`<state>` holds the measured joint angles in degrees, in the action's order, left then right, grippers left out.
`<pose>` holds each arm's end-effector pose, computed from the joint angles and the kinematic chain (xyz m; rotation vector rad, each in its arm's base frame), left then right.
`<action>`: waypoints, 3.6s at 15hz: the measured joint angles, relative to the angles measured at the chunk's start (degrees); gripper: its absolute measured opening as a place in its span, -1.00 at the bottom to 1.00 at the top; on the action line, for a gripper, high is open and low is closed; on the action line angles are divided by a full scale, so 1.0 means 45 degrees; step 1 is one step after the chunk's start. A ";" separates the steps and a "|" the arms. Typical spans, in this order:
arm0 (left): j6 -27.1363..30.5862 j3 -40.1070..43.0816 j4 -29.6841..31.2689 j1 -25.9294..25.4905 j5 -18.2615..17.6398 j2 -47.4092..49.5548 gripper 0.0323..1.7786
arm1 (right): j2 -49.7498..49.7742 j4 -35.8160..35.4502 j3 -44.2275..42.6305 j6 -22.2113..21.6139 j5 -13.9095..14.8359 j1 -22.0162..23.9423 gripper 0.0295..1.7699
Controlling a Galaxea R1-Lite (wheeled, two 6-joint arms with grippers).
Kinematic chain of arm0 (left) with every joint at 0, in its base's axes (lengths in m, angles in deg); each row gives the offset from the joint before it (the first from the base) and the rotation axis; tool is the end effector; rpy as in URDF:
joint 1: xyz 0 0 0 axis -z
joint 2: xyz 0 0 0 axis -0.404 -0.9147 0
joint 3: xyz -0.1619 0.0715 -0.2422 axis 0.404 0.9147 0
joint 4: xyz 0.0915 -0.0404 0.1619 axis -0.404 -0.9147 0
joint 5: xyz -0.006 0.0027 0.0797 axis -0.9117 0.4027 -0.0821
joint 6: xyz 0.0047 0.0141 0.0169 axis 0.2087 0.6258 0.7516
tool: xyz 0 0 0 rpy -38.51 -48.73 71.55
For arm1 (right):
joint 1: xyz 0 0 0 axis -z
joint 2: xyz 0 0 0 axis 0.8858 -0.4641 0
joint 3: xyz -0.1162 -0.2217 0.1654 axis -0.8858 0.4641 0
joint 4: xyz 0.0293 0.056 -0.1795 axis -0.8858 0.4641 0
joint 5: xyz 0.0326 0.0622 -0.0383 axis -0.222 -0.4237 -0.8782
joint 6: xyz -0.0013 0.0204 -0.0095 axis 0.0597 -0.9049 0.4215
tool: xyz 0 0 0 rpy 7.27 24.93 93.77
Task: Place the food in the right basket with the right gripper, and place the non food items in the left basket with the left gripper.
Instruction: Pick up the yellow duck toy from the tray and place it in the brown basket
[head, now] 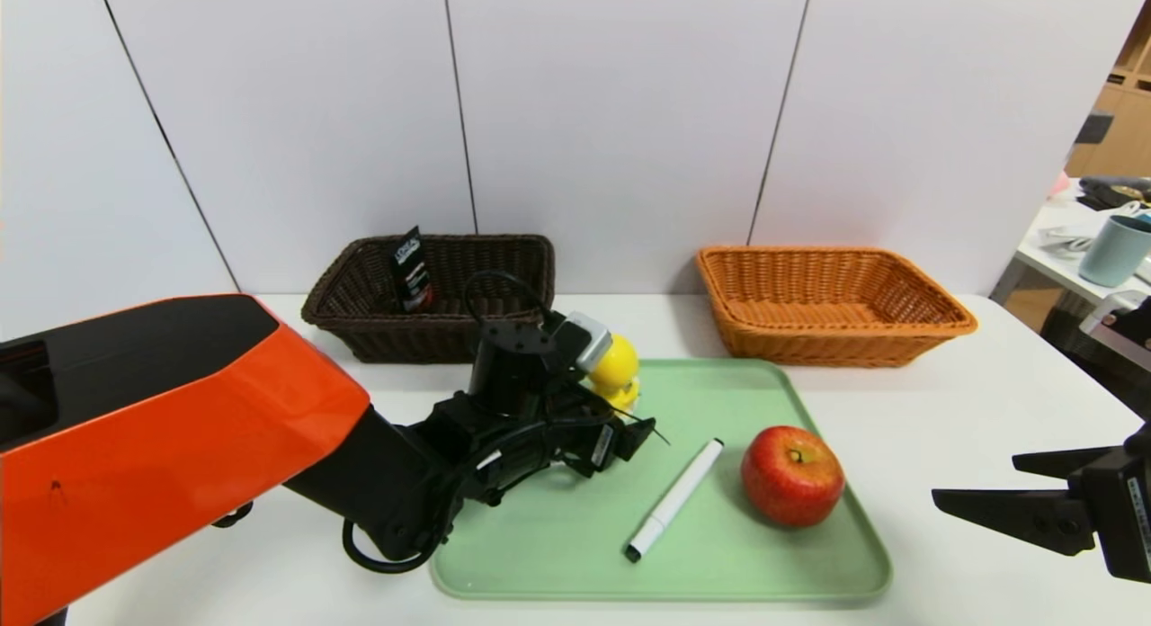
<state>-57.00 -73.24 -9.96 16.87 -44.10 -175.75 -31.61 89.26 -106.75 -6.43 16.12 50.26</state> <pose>0.2968 -0.2568 0.0907 0.1294 0.2898 -0.7618 0.1341 0.0336 0.2179 -0.0121 0.7480 0.4071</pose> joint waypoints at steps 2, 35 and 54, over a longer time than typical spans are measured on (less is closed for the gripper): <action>0.0000 -0.0173 0.0000 0.0005 0.0030 -0.0165 0.90 | 0.0000 0.0000 -0.0016 0.0011 -0.0005 0.0000 0.92; 0.0198 -0.0656 -0.2365 -0.0932 0.0138 0.4012 -0.18 | 0.0344 0.0011 0.0111 -0.0049 -0.0024 0.0000 0.92; 0.0295 -0.6643 -0.6740 -0.5193 0.0122 0.0265 -0.18 | 0.0539 0.0000 0.0325 -0.0038 -0.0024 0.0000 0.92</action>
<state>-55.67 -103.13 -40.29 -6.50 -43.55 -174.56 -29.19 89.26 -105.29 -6.60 16.01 50.26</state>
